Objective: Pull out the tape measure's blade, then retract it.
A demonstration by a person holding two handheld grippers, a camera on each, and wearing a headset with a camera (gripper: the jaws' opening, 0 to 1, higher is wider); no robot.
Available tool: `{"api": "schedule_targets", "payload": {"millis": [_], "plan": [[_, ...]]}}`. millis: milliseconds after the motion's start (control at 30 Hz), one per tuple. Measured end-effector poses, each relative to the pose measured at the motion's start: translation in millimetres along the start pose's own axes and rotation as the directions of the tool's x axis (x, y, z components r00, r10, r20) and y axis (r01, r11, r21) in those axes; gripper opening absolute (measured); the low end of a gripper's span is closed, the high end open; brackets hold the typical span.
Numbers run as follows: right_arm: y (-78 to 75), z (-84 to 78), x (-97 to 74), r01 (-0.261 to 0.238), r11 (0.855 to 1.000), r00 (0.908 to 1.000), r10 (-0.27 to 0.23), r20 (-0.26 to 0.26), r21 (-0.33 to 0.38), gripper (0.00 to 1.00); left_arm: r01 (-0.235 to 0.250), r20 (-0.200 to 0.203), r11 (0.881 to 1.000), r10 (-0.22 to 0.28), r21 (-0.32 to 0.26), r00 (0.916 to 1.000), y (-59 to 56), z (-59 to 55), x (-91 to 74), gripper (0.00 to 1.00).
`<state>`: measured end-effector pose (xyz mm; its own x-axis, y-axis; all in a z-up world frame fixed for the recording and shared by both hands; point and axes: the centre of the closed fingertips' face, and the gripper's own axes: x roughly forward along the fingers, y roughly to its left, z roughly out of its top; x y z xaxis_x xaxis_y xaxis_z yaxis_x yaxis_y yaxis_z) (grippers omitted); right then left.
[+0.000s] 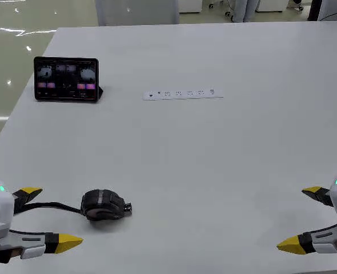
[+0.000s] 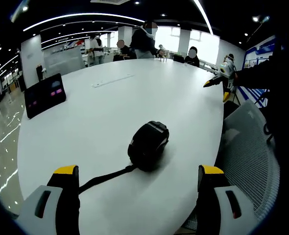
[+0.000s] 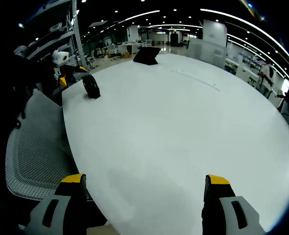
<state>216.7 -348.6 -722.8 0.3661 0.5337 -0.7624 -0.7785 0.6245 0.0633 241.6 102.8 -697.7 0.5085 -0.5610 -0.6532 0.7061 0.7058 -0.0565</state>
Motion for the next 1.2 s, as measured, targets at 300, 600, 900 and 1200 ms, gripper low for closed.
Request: {"api": "schedule_targets", "payload": {"millis": [300,600,900,1200], "plan": [[1.9,6.7,4.3,-0.019,1.000,0.9998,0.019,-0.003,-0.021,0.99,0.022,-0.046,0.996,-0.018,0.085,0.9988,-0.2,-1.3,5.9,0.99],[3.2,23.2,10.9,-0.006,0.992,0.9986,0.013,0.051,-0.124,0.99,0.027,-0.102,0.988,-0.012,0.155,0.9947,7.6,1.5,12.1,0.97],[4.5,25.9,18.5,-0.024,0.990,0.9993,0.028,0.024,-0.137,0.99,0.073,-0.135,0.974,-0.044,0.217,0.9899,6.1,13.1,19.8,0.97],[8.9,37.9,25.9,-0.047,0.989,0.9985,0.050,0.021,-0.139,0.99,0.130,-0.190,0.943,-0.073,0.307,0.9791,4.0,22.2,29.7,0.97]]}}
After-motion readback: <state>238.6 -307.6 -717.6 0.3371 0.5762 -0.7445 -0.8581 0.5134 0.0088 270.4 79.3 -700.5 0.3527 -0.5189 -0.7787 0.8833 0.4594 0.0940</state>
